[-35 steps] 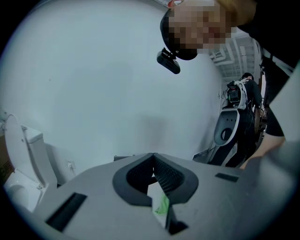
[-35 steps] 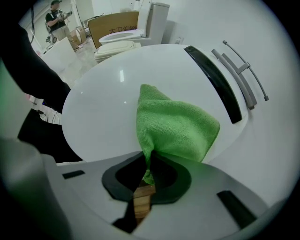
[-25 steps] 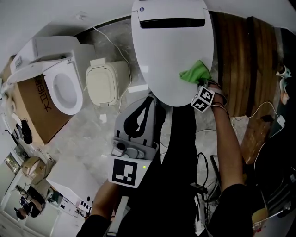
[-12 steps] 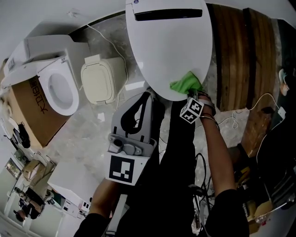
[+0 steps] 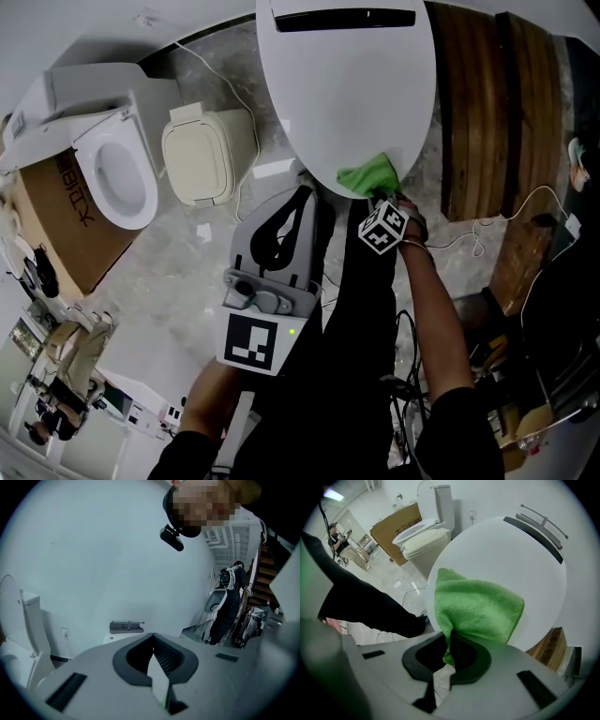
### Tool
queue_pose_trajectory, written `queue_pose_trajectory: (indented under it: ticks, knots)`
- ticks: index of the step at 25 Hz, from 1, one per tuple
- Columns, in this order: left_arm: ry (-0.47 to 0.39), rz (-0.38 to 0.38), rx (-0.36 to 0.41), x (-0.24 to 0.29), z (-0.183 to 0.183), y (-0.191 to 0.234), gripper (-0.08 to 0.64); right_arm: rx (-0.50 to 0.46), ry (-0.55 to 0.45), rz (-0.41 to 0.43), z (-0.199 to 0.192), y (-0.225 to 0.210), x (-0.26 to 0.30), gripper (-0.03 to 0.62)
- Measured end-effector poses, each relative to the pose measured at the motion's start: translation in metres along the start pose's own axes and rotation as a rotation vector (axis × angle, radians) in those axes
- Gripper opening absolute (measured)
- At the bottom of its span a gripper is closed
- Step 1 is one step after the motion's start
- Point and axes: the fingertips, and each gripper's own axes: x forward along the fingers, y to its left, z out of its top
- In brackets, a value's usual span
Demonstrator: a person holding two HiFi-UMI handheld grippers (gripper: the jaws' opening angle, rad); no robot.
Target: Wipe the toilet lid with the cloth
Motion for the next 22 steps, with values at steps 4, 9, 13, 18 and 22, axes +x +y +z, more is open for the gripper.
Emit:
queue_pose_trajectory:
  ticks: [4,9,13,18,22]
  knots:
    - [0.008,0.000,0.004,-0.003,-0.003,-0.001,0.009,0.033,-0.023,0.023,0.003,0.010,0.001,0.037]
    - [0.005,0.018,0.002,-0.008,-0.006,0.003,0.009,0.042,-0.029,0.143,0.012,0.032,0.004,0.037]
    - [0.001,0.030,-0.010,-0.010,-0.005,0.004,0.009,0.014,-0.052,0.270,0.023,0.054,-0.003,0.037]
    - [-0.007,0.062,-0.015,-0.013,-0.001,0.012,0.009,0.018,-0.206,0.295,0.057,0.038,-0.051,0.037]
    - [-0.022,0.104,-0.042,-0.010,0.006,0.018,0.009,0.026,-0.339,0.261,0.077,-0.003,-0.102,0.037]
